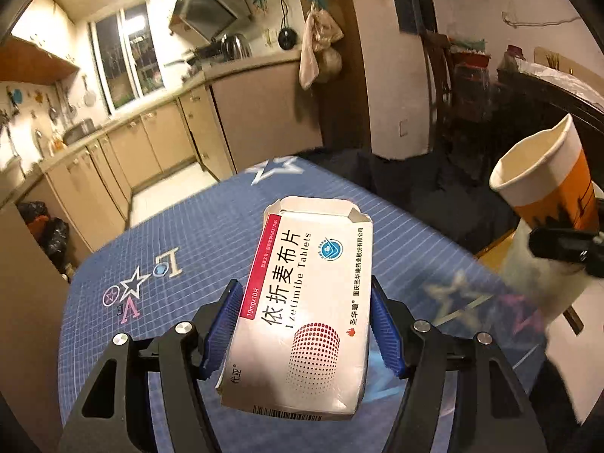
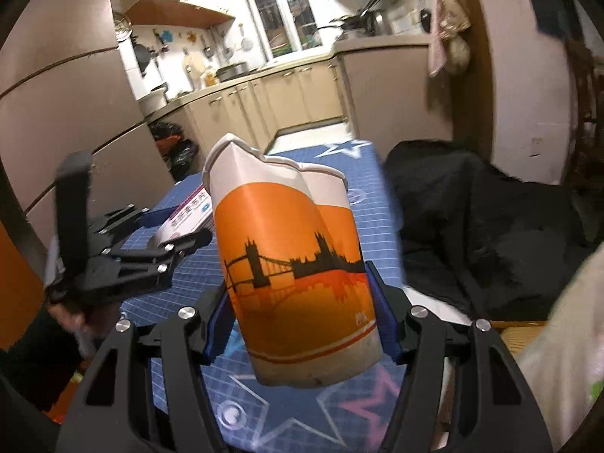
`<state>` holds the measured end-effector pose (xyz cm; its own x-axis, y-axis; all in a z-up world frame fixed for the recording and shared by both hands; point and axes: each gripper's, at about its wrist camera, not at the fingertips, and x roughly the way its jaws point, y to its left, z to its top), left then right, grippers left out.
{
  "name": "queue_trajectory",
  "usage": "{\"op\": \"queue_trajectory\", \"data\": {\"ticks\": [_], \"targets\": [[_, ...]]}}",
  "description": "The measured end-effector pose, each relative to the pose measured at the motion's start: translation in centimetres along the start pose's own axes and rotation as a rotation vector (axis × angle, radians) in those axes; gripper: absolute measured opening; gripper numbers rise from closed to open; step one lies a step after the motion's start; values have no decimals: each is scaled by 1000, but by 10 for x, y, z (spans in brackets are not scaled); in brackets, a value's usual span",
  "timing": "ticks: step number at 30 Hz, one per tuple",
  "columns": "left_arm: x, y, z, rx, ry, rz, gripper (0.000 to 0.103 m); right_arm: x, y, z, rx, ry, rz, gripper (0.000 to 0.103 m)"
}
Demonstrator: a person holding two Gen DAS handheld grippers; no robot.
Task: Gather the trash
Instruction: 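Carry the medicine box and orange cup over the white bucket, then open both tools to drop the medicine box and cup in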
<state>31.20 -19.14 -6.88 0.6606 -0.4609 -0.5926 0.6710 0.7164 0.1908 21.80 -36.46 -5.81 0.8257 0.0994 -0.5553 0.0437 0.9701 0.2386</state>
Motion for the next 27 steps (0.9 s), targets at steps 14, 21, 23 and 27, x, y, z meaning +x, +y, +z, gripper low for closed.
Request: {"op": "queue_trajectory", "data": {"ticks": [14,21,23,27], "targets": [[-44,-150,59,42,-115,-54,67,-125,-73,-21,76,-142,-286,59],[-49,-233,95,135,-167,-140,67,-172,-105,-18,74,-189,-431,59],[-49,-256,102,164,-181,-155,67,-183,-116,-18,76,-198,-470,59],[-41,-294,115,211,-190,-181,67,-194,-136,-19,85,-202,-524,59]]}}
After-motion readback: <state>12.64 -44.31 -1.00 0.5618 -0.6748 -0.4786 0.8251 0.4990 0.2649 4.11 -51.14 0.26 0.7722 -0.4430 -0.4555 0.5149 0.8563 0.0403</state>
